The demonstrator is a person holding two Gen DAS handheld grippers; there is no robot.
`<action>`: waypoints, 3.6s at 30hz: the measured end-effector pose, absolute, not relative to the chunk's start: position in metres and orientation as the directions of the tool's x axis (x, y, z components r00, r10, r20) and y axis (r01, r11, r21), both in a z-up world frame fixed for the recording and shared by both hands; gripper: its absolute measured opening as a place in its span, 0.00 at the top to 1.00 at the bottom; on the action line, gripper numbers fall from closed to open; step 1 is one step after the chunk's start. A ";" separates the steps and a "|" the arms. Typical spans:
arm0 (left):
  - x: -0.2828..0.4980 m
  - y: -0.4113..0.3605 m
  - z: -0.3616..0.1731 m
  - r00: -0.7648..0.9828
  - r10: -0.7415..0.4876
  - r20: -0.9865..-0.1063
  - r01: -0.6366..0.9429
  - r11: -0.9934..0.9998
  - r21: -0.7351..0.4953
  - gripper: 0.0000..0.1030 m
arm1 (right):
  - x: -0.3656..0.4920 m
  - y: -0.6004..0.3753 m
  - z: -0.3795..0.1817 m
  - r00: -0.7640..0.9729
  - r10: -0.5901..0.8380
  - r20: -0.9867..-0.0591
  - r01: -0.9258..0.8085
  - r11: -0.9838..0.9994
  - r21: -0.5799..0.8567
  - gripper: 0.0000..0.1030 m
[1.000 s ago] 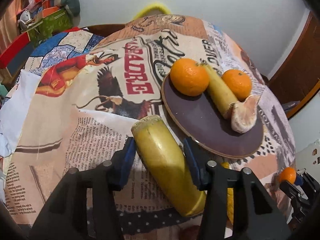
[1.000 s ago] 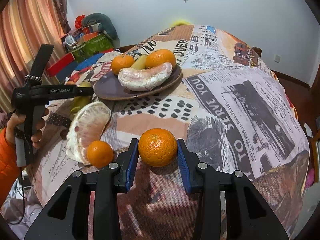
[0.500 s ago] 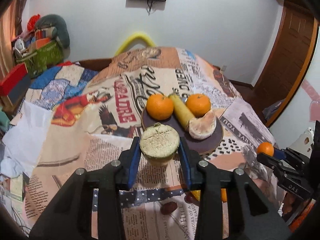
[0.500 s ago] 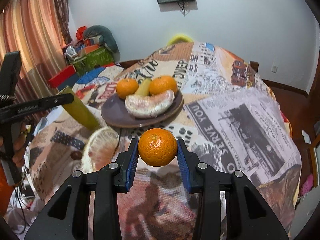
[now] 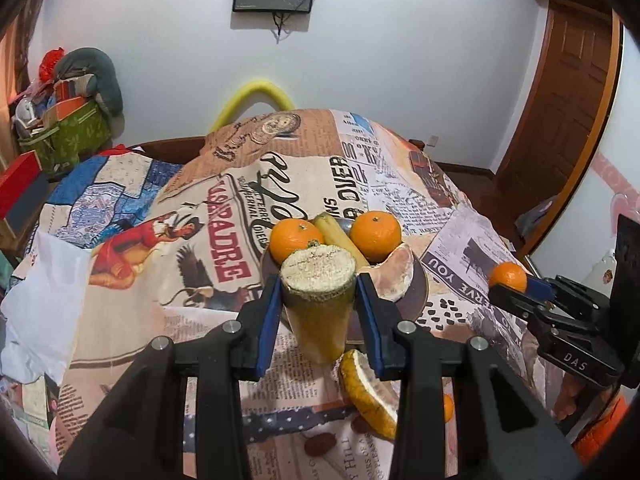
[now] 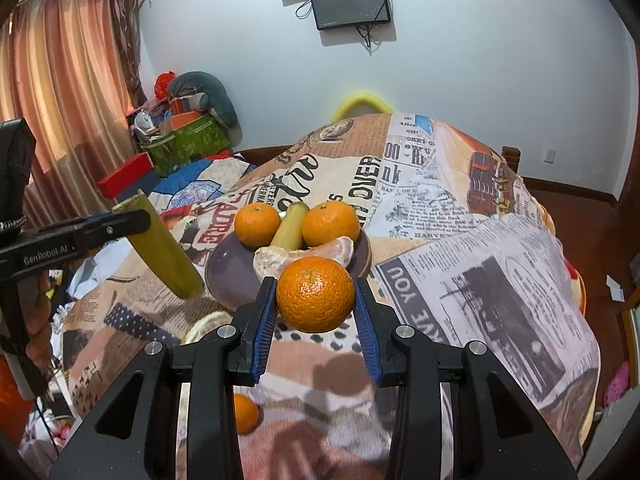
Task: Organize fruits
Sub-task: 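Carry the corn cob onto the plate with the left tool while the right tool carries a mandarin there, then open both tools on the plate and withdraw them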
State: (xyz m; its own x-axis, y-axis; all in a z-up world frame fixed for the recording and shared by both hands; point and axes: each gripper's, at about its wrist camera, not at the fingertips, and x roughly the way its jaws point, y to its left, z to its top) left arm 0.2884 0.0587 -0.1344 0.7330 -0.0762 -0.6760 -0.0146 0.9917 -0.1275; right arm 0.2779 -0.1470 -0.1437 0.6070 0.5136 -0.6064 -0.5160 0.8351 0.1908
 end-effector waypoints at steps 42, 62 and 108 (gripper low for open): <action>0.403 0.077 -0.196 0.649 -0.163 -0.743 -0.012 0.975 -0.224 0.64 | 0.360 -0.074 -0.181 0.476 0.567 -0.673 -0.640 0.748 0.177 0.66; 0.391 0.067 -0.193 0.640 -0.116 -0.760 0.016 0.990 -0.138 0.55 | 0.360 -0.080 -0.186 0.463 0.530 -0.710 -0.623 0.765 0.165 0.53; 0.222 0.050 -0.226 0.528 -0.107 -0.843 0.048 0.994 -0.096 0.56 | 0.207 -0.101 -0.169 0.445 0.523 -0.727 -0.616 0.768 0.176 0.53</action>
State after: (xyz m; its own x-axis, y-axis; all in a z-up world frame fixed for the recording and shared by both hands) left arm 0.2218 0.0504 -0.2264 0.5276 -0.1066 -0.8428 0.0484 0.9943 -0.0955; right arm 0.2072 -0.1013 -0.1694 0.4446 0.5235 -0.7268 -0.6164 0.7675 0.1757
